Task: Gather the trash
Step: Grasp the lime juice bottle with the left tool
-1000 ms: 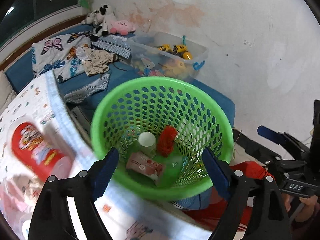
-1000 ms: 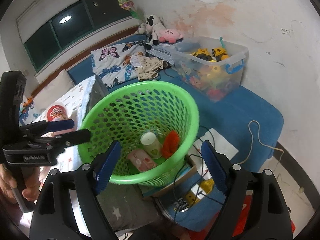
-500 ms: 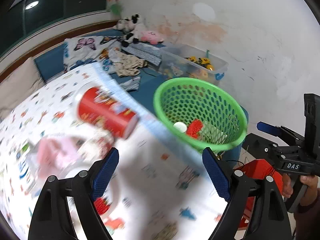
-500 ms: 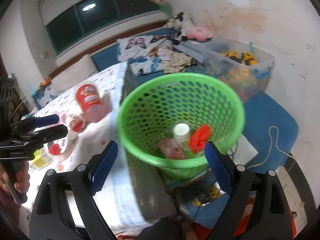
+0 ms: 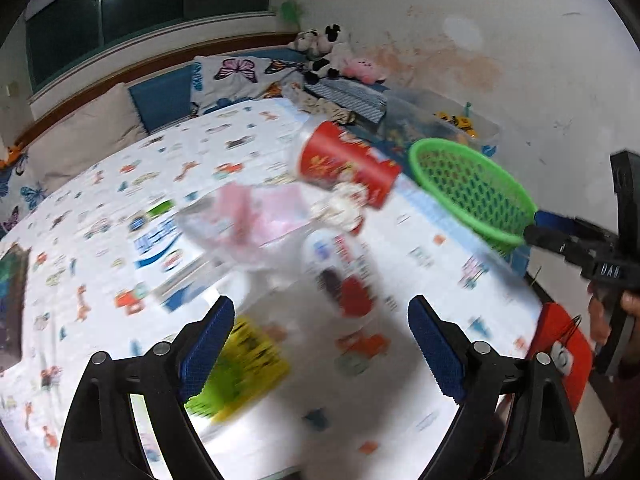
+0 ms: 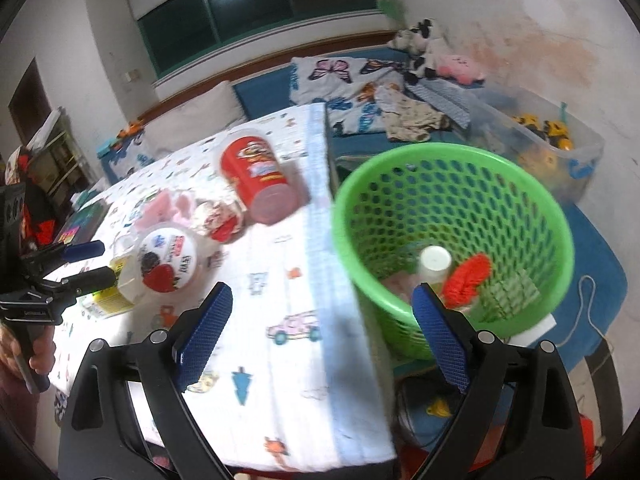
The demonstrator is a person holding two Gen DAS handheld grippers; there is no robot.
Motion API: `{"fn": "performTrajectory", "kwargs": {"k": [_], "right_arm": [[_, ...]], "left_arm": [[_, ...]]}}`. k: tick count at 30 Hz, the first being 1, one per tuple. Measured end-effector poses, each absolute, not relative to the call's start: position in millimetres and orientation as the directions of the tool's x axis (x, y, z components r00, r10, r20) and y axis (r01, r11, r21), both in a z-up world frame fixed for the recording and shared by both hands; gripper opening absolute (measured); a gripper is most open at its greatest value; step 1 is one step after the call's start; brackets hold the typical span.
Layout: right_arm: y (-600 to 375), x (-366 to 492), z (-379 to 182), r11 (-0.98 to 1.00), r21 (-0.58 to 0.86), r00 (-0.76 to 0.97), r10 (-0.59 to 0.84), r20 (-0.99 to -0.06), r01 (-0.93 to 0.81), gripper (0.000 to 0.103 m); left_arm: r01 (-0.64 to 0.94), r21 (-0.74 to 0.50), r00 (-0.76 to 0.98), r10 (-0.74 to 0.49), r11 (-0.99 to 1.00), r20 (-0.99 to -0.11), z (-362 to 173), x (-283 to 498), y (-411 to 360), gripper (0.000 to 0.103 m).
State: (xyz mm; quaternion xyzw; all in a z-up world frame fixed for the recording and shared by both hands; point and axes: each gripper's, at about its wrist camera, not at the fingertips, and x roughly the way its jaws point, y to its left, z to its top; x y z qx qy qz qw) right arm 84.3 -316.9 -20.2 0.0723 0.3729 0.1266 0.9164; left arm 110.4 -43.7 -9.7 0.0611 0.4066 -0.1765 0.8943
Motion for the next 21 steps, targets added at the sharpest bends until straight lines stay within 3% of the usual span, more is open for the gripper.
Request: {"fn": "performTrajectory", "kwargs": {"k": [12, 21], "right_arm": [[-272.4, 95.3, -27.3, 0.94, 0.227, 0.645, 0.341, -0.684, -0.256, 0.091], [-262.4, 99.2, -32.1, 0.939, 0.219, 0.628, 0.34, -0.7, -0.264, 0.091]], "left_arm": [[0.418, 0.031, 0.552, -0.227, 0.908, -0.803, -31.4, 114.0, 4.0, 0.086], [0.487, 0.006, 0.471, -0.256, 0.873, -0.844, -48.6, 128.6, 9.0, 0.086]]}}
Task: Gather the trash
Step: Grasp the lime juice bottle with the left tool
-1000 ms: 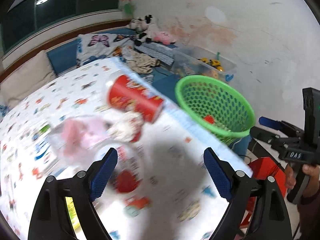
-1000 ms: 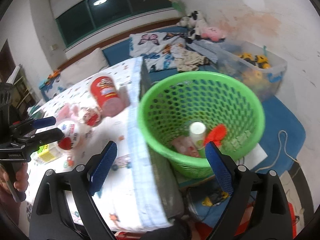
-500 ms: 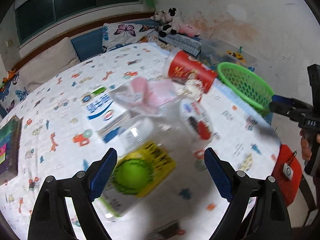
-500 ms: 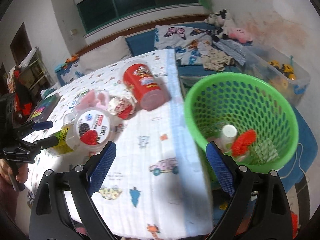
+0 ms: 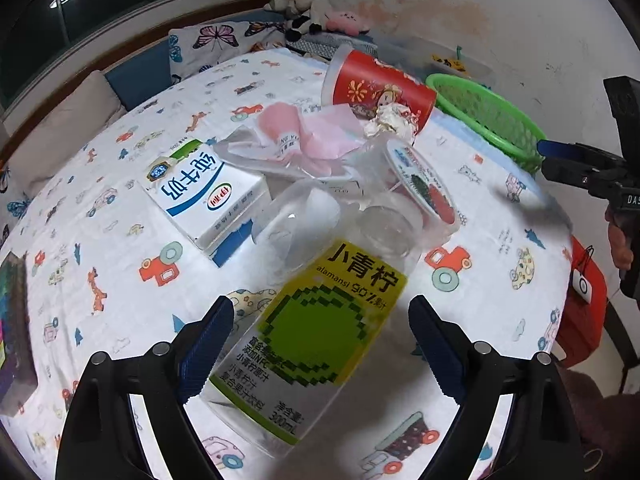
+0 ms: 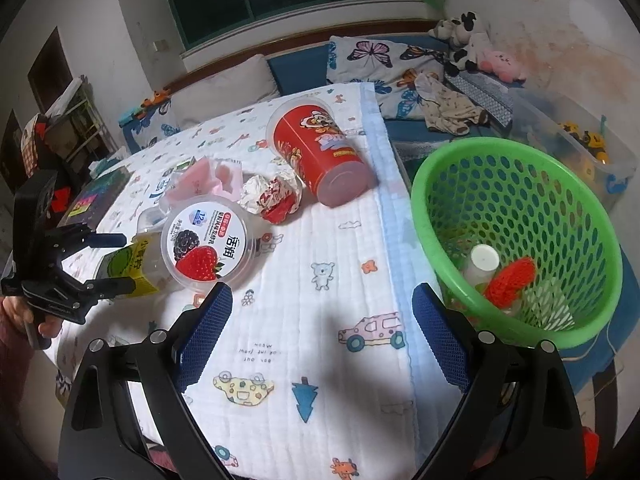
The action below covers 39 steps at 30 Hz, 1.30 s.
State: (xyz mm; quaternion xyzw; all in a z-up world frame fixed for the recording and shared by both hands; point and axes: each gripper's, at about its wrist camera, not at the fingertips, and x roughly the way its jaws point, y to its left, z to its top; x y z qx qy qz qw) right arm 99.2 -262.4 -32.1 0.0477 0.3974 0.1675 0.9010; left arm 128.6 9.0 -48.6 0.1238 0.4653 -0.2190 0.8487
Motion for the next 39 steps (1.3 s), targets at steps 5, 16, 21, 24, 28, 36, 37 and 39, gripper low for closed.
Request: {"fn": "performTrajectory", "kwargs": {"k": [5, 16, 21, 24, 28, 36, 37, 39], "right_arm": [[-256.7, 102.7, -35.0, 0.936, 0.223, 0.617, 0.347, -0.706, -0.271, 0.091], [-241.2, 106.0, -41.4, 0.929, 0.215, 0.594, 0.36, -0.719, -0.302, 0.091], [-236.1, 106.5, -42.7, 0.925, 0.217, 0.588, 0.368, -0.721, -0.312, 0.091], [-232.3, 107.9, -43.2, 0.922, 0.218, 0.583, 0.372, -0.722, -0.319, 0.091], [-225.8, 109.3, -44.7, 0.917, 0.221, 0.576, 0.382, -0.723, -0.331, 0.091], [-210.3, 114.6, -45.3, 0.902, 0.225, 0.56, 0.409, -0.721, -0.37, 0.091], [-208.1, 115.1, -45.2, 0.899, 0.225, 0.557, 0.413, -0.721, -0.375, 0.091], [-203.2, 116.3, -44.9, 0.894, 0.227, 0.551, 0.422, -0.72, -0.387, 0.091]], "left_arm": [[0.516, -0.001, 0.443, -0.268, 0.856, -0.856, -55.1, 131.6, 6.3, 0.086], [0.519, 0.004, 0.447, -0.268, 0.855, -0.854, -60.1, 132.3, 6.6, 0.081], [0.521, 0.008, 0.449, -0.266, 0.854, -0.853, -60.0, 132.9, 6.6, 0.08], [0.528, 0.024, 0.455, -0.258, 0.849, -0.852, -60.3, 131.7, 3.7, 0.079], [0.528, 0.022, 0.454, -0.26, 0.849, -0.852, -61.0, 132.3, 3.4, 0.079], [0.528, 0.007, 0.447, -0.271, 0.85, -0.853, -62.2, 134.2, 2.1, 0.08], [0.526, 0.003, 0.447, -0.273, 0.85, -0.852, -62.5, 134.5, 1.9, 0.079], [0.528, 0.002, 0.449, -0.276, 0.85, -0.85, -62.5, 133.4, 1.1, 0.077]]}}
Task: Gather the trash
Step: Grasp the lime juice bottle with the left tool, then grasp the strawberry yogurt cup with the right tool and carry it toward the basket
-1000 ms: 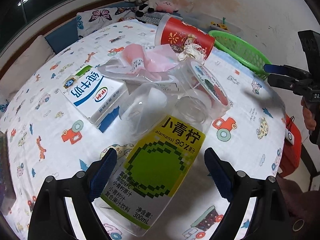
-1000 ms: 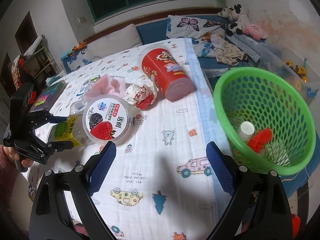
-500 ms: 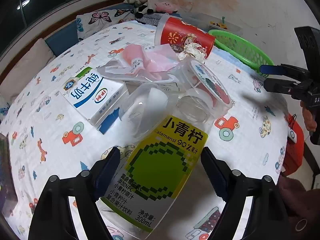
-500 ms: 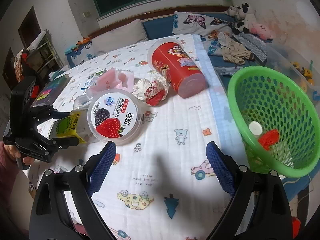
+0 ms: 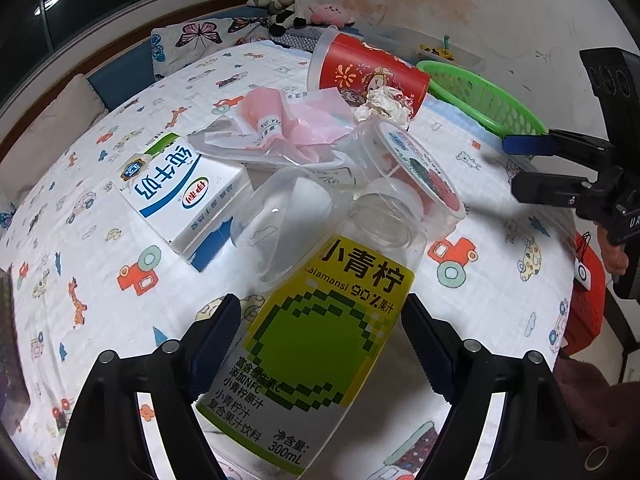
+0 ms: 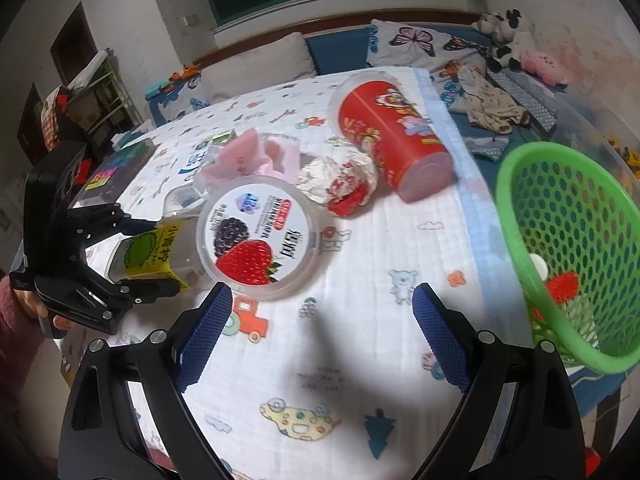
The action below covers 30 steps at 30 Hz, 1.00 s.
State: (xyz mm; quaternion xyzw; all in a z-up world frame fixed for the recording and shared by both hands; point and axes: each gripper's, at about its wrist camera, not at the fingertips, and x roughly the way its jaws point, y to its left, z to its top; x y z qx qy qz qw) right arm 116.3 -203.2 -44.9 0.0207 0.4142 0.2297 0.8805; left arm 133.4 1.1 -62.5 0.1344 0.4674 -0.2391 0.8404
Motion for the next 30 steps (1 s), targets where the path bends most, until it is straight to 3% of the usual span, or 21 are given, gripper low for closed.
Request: {"fn": "performTrajectory", "kwargs": {"k": [4, 10, 30], "right_arm": [[-193.7, 120.9, -45.3, 0.875, 0.249, 0.531, 0.455, -0.715, -0.414, 0.091], [-180.1, 131.0, -49.8, 0.854, 0.291, 0.494, 0.493, -0.716, -0.431, 0.091], [-139.3, 152.9, -73.0, 0.844, 0.229, 0.467, 0.471, -0.748, -0.485, 0.093]], "left_arm": [[0.536, 0.006, 0.451, -0.281, 0.844, -0.847, -59.1, 125.9, 0.4, 0.064], [0.517, -0.013, 0.449, -0.284, 0.856, -0.847, -57.4, 115.7, 6.6, 0.057], [0.504, -0.051, 0.42, -0.296, 0.862, -0.858, -56.1, 95.0, 20.1, 0.056]]}}
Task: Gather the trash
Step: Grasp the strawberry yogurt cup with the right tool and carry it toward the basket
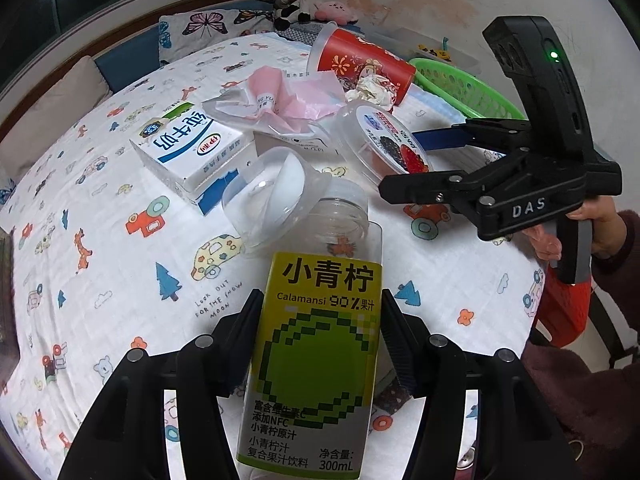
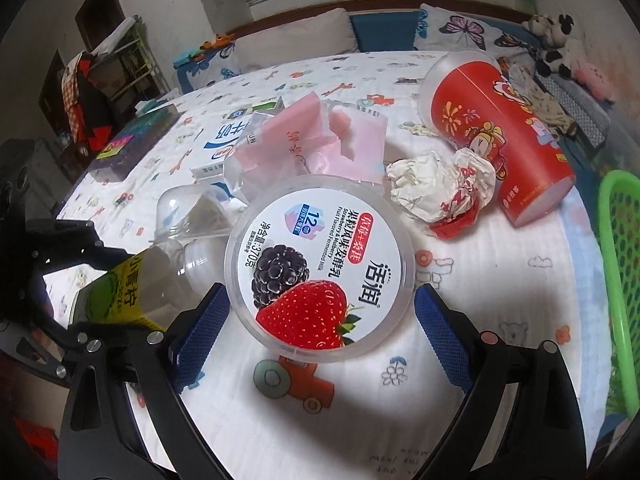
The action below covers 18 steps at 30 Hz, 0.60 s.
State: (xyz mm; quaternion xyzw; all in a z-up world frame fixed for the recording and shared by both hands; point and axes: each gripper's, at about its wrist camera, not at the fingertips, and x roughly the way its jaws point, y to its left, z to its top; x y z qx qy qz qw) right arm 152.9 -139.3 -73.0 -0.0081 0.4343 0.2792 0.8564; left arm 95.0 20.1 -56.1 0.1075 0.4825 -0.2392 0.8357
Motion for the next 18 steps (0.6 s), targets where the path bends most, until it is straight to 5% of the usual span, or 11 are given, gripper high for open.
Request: {"fn": "performTrajectory", "kwargs": {"k": [18], "right_arm": [[-135.5, 154.8, -73.4, 0.85, 0.224, 0.476, 0.464, -0.747, -0.477, 0.091]], "left_arm": [[0.499, -0.048, 0.417, -0.288, 0.866, -0.862, -59.1, 97.0, 18.4, 0.068]]}}
